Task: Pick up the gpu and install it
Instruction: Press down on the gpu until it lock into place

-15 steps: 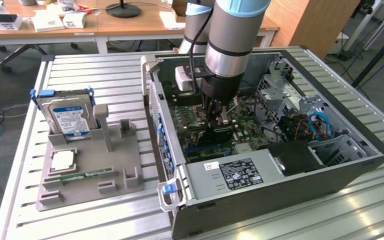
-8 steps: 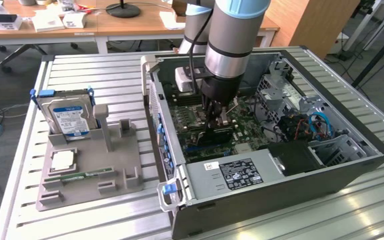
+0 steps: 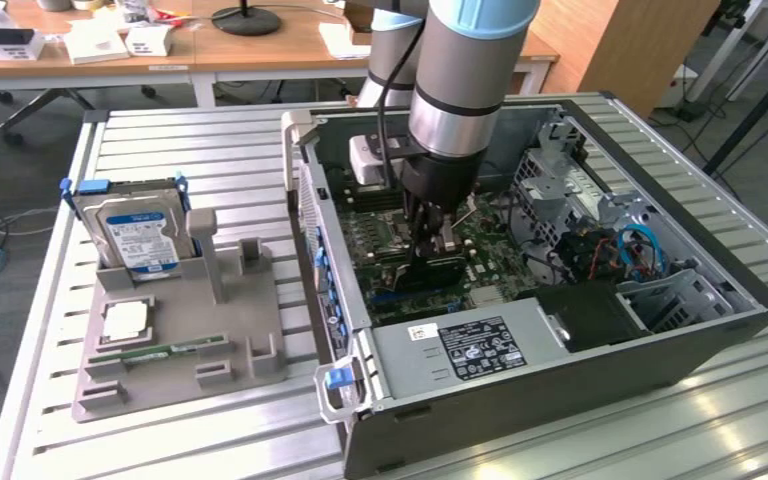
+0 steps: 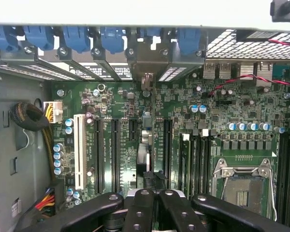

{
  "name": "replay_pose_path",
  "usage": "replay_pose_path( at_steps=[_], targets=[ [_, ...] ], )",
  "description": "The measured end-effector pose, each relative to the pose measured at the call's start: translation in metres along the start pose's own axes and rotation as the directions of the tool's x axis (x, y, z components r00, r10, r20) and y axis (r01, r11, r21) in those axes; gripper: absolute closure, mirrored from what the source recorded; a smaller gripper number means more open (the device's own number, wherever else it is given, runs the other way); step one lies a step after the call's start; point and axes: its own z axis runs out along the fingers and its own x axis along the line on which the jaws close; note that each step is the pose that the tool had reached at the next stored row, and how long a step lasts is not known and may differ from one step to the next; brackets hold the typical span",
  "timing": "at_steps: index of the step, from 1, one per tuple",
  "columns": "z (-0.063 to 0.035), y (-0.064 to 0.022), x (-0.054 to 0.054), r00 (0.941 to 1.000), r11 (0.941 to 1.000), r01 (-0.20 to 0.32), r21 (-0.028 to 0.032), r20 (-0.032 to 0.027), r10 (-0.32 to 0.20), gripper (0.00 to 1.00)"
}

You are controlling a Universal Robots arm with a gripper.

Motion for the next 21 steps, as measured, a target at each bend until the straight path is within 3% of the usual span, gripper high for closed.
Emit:
replay_pose_path(
  at_steps=[17, 21],
  targets=[
    [0.0, 0.0, -0.0001, 1.0, 1.0, 0.0, 0.0002, 0.0006, 0.0, 0.9],
    [-0.0066, -0.0001, -0.0002, 1.0, 1.0, 0.0, 0.0002, 0.0004, 0.0, 0.9]
  ],
)
